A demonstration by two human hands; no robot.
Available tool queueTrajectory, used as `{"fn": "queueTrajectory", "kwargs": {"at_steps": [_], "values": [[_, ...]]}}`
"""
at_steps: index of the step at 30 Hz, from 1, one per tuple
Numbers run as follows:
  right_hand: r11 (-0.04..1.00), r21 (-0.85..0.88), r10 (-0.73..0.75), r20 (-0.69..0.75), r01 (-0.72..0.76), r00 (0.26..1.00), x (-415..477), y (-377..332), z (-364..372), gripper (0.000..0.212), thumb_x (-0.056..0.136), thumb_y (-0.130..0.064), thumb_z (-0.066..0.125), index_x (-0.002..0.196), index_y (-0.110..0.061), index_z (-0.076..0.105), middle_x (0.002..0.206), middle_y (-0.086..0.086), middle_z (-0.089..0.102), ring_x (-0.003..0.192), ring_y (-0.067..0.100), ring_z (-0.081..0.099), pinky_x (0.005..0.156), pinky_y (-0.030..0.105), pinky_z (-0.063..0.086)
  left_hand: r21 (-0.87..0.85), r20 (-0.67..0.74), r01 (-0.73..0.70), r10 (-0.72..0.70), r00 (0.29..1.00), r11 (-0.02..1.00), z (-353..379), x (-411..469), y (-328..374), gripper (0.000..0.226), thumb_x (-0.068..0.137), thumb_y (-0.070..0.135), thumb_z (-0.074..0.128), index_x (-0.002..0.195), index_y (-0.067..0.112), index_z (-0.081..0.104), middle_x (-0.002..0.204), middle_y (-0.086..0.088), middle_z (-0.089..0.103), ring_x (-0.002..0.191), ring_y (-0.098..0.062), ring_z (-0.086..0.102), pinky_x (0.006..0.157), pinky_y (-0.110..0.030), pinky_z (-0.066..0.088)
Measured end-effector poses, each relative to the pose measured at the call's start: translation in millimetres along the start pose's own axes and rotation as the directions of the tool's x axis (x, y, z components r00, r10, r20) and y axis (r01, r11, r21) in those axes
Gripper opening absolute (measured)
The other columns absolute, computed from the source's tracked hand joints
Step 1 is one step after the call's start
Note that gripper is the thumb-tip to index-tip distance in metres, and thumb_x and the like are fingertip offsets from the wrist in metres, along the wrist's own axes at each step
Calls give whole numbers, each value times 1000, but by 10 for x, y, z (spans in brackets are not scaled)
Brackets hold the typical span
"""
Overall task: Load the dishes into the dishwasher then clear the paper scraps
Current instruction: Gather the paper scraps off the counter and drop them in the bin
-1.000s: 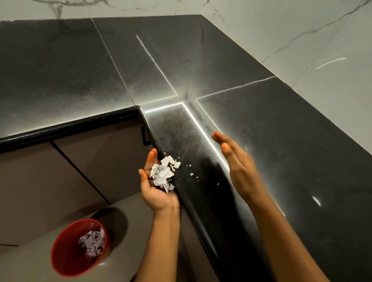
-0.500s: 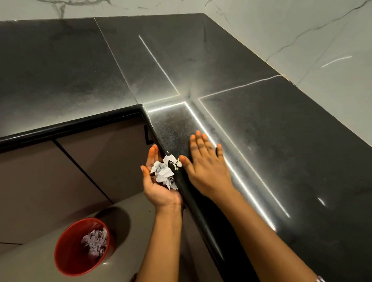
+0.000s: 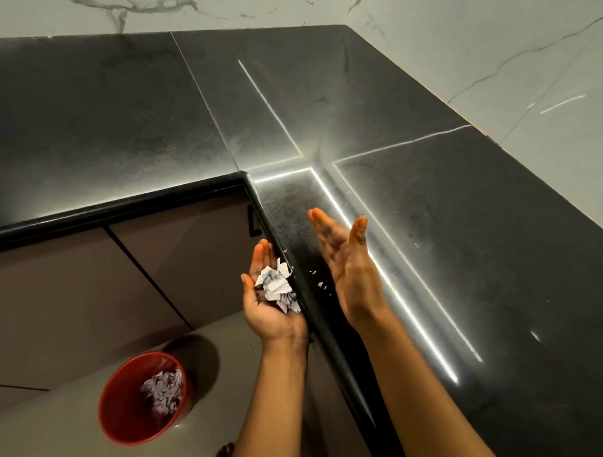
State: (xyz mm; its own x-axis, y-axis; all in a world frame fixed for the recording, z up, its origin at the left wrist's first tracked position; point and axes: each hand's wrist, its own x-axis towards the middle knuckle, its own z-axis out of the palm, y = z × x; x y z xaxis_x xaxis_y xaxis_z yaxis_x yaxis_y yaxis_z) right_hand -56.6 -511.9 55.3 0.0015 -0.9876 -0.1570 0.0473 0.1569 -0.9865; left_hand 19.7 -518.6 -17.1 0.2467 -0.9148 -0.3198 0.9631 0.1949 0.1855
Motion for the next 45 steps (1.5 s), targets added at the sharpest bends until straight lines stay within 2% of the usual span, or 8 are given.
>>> {"fn": "queueTrajectory", "kwargs": {"at_steps": [3, 9, 21, 25, 31, 33, 38, 45], "values": [[893, -449, -103, -166, 18, 981, -170, -68, -211, 70, 87, -64, 28, 140, -22, 43, 147, -5, 41, 136, 3, 32, 116, 23, 19, 4, -9, 17, -17, 1000, 1000, -22, -7, -4, 58, 102, 30, 23, 96, 7, 76, 116, -8, 68, 112, -18, 63, 100, -32, 48], [145, -974, 69, -165, -173, 984, -833, 108, -696, 94, 71, -79, -16, 148, -25, -13, 151, -11, -25, 139, 3, -23, 113, 36, -14, -20, 14, 35, -34, 999, 999, -93, -41, 5, 57, 102, 28, 22, 99, 6, 75, 118, -9, 67, 114, -19, 62, 101, -35, 46], [319, -888, 40, 361, 331, 932, -241, 98, -167, 94, 73, -78, -12, 150, -26, -2, 156, -14, -11, 139, -4, -17, 116, 32, -13, -12, 30, 76, -75, 997, 997, -104, -53, 34, 61, 102, 30, 20, 95, 9, 77, 114, -6, 69, 108, -15, 65, 97, -33, 50], [124, -964, -22, 236, 237, 972, -88, 139, -267, 97, 69, -77, -14, 150, -23, -5, 156, -11, -14, 139, 0, -18, 118, 42, -8, -10, 1, 39, -39, 999, 999, -105, -22, 11, 60, 102, 29, 20, 95, 8, 76, 114, -7, 69, 111, -17, 63, 101, -34, 44], [73, -880, -18, 470, 470, 883, 108, 157, -80, 91, 75, -74, -2, 151, -23, -1, 157, -10, -12, 143, 4, -13, 118, 45, -4, -13, 45, 30, -29, 999, 999, -98, 27, 4, 49, 90, 32, 34, 99, 9, 76, 117, -7, 68, 117, -20, 60, 106, -37, 39], [176, -832, -31, 530, 527, 847, 104, 147, -136, 90, 76, -75, -5, 151, -25, 2, 155, -15, -12, 142, 0, -12, 118, 36, -7, -41, 51, 40, -38, 998, 998, -95, 26, 8, 48, 88, 32, 36, 96, 8, 76, 114, -8, 69, 113, -20, 62, 106, -37, 42], [965, -228, -109, 111, 132, 988, -5, 176, -223, 102, 69, -90, 18, 144, -23, 36, 152, -11, 30, 139, -2, 22, 117, 25, 12, -80, 40, 51, -48, 998, 995, -102, -11, 35, 46, 86, 30, 38, 98, 5, 75, 118, -11, 67, 113, -21, 62, 102, -40, 44], [929, 367, -33, -60, 53, 998, -303, 121, 240, 77, 84, -65, 20, 130, -12, 52, 133, -1, 57, 126, 9, 49, 114, 34, 27, -178, 55, 112, -104, 993, 978, -201, -82, 252, 39, 65, 16, 77, 102, 2, 74, 120, -12, 66, 111, -25, 64, 102, -42, 45]]}}
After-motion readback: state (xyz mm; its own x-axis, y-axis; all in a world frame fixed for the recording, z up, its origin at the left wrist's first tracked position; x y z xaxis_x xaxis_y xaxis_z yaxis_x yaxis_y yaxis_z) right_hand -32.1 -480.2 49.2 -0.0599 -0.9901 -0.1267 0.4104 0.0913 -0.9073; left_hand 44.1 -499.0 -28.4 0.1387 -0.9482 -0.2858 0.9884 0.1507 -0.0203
